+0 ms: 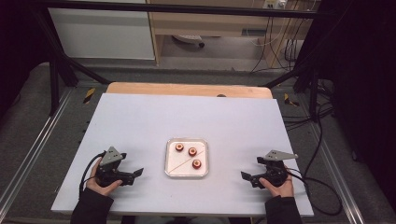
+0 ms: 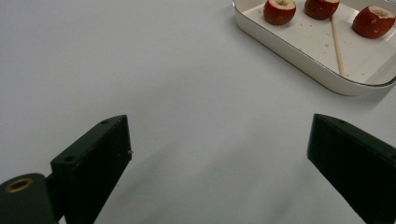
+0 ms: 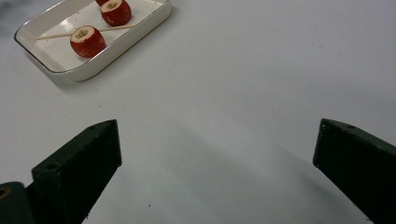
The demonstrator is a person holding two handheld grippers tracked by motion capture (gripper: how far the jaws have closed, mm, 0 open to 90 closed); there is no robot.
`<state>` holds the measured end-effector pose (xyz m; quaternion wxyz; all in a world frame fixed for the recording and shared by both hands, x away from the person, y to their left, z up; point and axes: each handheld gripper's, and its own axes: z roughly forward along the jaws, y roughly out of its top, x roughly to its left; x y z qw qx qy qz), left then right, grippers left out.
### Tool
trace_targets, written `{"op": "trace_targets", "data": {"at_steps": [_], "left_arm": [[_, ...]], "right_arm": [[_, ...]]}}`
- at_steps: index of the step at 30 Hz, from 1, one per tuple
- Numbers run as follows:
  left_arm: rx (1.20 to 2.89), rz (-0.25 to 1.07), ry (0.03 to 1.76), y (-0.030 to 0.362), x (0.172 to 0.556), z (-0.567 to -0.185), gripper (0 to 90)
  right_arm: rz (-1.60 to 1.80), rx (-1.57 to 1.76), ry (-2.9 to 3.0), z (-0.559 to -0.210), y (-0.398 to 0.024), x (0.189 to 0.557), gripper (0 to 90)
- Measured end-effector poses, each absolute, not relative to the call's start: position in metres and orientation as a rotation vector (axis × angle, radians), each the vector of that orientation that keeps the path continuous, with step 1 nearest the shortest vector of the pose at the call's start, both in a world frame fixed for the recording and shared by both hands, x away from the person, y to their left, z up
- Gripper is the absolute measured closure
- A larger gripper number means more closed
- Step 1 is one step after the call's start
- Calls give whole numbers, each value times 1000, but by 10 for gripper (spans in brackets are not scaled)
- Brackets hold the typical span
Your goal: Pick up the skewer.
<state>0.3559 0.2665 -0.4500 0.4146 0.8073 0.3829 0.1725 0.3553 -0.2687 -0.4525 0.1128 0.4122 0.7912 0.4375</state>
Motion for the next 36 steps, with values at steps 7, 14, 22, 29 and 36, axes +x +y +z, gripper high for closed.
{"op": "trace_targets", "data": {"at_steps": [7,14,22,29,36], "left_arm": [[2032,427,959,265,355,-449,63],[2037,424,950,263,355,-448,62],[2049,411,938,257,356,-446,60],[2058,398,939,249,357,-445,61],[2071,388,932,239,359,-442,63]], "right_arm": [[1288,1211,2314,-452,-269,355,15],[1282,1207,2320,-453,-268,355,14],[1287,1205,2318,-452,-268,355,12],[1283,1200,2321,-452,-268,355,12],[1281,1195,2320,-452,-268,355,12]]}}
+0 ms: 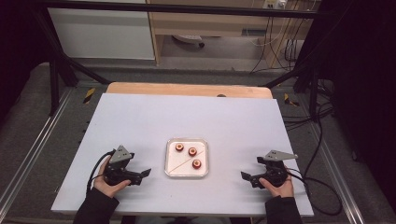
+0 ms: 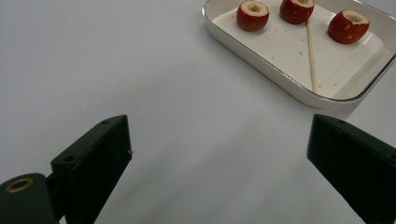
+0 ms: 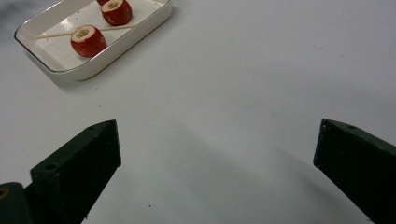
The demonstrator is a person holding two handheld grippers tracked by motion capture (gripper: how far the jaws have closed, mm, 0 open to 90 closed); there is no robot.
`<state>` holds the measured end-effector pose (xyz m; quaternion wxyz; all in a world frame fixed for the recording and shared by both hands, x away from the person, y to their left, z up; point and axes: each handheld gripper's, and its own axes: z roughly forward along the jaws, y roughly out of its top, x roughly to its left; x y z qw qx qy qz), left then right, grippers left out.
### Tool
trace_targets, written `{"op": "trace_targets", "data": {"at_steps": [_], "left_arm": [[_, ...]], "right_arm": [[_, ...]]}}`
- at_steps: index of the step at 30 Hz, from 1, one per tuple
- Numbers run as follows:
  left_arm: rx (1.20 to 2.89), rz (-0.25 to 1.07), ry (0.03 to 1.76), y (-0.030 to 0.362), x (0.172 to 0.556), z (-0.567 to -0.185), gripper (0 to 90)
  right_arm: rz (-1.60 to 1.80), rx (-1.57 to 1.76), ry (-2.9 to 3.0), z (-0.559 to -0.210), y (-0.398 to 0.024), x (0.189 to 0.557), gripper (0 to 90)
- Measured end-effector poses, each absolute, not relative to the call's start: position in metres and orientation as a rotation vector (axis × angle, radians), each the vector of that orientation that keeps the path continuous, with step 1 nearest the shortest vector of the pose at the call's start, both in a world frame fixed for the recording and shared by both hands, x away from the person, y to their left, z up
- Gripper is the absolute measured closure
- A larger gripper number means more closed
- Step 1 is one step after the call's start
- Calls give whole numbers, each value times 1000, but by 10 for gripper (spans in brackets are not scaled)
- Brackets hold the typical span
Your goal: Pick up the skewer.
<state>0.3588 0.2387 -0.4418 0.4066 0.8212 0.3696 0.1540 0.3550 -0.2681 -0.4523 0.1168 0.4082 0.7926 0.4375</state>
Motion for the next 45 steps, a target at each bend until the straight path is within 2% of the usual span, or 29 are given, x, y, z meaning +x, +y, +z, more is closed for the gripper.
{"op": "trace_targets", "data": {"at_steps": [13,28,36,37,38,39,45], "left_arm": [[2120,381,892,210,363,-430,66],[2175,395,809,153,375,-412,106],[2211,339,814,131,382,-424,264],[2226,333,810,129,382,-426,318],[2233,325,807,128,382,-428,318],[2235,315,810,128,382,-429,375],[2260,305,809,127,381,-437,561]], "right_arm": [[1265,1197,2325,-453,-267,356,12],[1275,1198,2318,-452,-268,355,12],[1270,1197,2322,-452,-268,355,12],[1272,1200,2321,-452,-268,355,12],[1272,1200,2321,-452,-268,355,12],[1269,1197,2322,-453,-267,355,12],[1265,1195,2326,-453,-267,356,12]]}}
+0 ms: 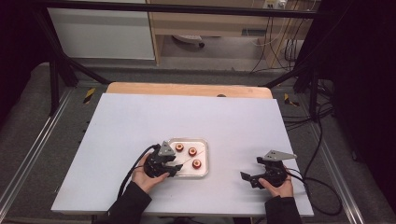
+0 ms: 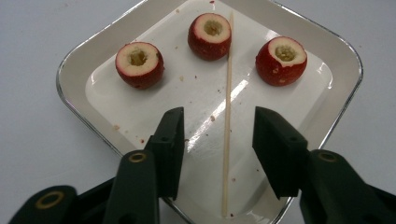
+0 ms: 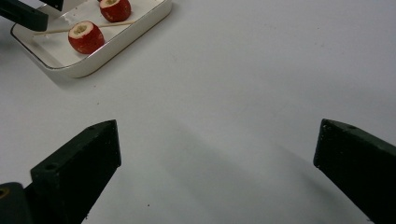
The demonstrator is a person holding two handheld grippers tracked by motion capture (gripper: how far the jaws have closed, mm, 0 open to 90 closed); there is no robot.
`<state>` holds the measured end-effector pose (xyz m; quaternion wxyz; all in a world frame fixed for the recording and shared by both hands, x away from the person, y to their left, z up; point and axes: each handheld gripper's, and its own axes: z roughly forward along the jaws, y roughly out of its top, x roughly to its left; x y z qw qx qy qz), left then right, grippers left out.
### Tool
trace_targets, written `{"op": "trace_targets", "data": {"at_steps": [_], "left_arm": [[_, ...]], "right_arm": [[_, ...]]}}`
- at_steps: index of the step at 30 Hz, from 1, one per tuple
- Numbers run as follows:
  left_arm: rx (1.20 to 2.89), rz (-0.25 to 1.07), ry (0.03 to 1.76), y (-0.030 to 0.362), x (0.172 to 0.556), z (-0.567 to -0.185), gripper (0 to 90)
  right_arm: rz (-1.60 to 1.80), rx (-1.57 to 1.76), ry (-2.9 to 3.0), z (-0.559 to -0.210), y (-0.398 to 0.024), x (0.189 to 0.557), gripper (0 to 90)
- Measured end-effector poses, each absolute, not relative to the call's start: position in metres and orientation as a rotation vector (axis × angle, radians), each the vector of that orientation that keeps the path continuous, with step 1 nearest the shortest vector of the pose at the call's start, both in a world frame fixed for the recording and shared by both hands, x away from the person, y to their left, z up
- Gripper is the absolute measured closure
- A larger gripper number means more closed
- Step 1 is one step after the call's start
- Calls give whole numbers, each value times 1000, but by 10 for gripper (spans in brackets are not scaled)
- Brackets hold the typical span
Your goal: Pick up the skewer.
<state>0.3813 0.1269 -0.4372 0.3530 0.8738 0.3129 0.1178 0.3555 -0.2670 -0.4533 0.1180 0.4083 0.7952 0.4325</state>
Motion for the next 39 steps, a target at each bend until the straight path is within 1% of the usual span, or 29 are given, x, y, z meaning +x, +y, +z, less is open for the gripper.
{"op": "trace_targets", "data": {"at_steps": [1,2,3,4,7,9,13,17,21,26,39], "left_arm": [[2261,306,808,127,381,-438,593],[2263,312,807,127,381,-438,593],[2263,318,802,126,381,-439,619],[2262,317,797,126,380,-439,670],[2273,329,787,123,378,-442,724],[2273,325,788,123,379,-443,734],[2267,330,797,123,378,-445,797],[2261,341,799,123,377,-445,821],[2253,346,806,123,377,-446,870],[2251,354,800,124,376,-447,878],[2184,306,780,130,374,-441,885]], "right_arm": [[1266,1194,2325,-453,-267,356,12],[1266,1194,2325,-453,-267,356,12],[1267,1193,2326,-453,-267,355,12],[1266,1195,2327,-453,-267,355,13],[1268,1200,2329,-454,-266,355,13],[1268,1201,2329,-454,-266,355,12],[1268,1194,2328,-453,-267,355,13],[1266,1194,2331,-454,-267,356,13],[1270,1197,2330,-454,-266,356,13],[1272,1197,2331,-454,-266,356,13],[1270,1189,2334,-454,-266,356,13]]}}
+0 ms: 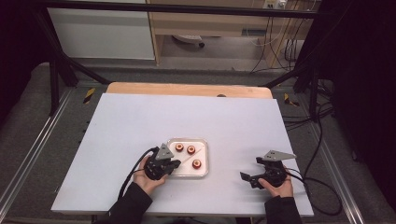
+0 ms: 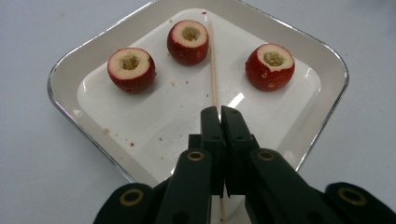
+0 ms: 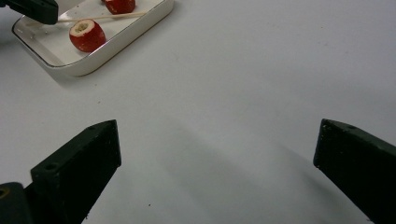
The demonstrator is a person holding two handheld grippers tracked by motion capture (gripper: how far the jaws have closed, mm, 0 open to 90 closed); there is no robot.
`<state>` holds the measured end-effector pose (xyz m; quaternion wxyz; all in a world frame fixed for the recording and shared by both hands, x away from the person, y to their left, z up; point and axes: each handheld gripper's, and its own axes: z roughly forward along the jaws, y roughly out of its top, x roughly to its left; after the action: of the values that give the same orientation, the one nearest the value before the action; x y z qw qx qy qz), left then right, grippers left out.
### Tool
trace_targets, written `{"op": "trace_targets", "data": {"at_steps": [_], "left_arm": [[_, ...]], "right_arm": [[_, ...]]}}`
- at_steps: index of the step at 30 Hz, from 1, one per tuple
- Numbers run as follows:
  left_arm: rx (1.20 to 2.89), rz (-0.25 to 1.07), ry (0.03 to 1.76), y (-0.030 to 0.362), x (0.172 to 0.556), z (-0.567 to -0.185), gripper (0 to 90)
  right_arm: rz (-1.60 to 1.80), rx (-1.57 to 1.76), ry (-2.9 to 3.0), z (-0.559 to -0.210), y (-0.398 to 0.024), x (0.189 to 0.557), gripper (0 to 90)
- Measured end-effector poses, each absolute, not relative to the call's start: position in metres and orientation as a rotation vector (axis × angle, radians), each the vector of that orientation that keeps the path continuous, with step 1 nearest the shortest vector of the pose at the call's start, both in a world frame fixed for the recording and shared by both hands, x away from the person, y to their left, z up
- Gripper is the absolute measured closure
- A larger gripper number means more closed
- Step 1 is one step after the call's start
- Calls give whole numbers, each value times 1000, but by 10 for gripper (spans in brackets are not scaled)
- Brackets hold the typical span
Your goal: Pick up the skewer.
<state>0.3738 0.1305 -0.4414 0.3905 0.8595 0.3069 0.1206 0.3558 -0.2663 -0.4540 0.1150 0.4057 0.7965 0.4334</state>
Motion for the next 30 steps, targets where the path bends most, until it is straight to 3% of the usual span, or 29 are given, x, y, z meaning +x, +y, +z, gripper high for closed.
{"op": "trace_targets", "data": {"at_steps": [12,30], "left_arm": [[2149,277,714,135,367,-421,885],[2207,247,621,116,364,-400,886]], "right_arm": [[1251,1111,2332,-446,-258,353,6],[850,546,2401,-417,-186,344,80]]}}
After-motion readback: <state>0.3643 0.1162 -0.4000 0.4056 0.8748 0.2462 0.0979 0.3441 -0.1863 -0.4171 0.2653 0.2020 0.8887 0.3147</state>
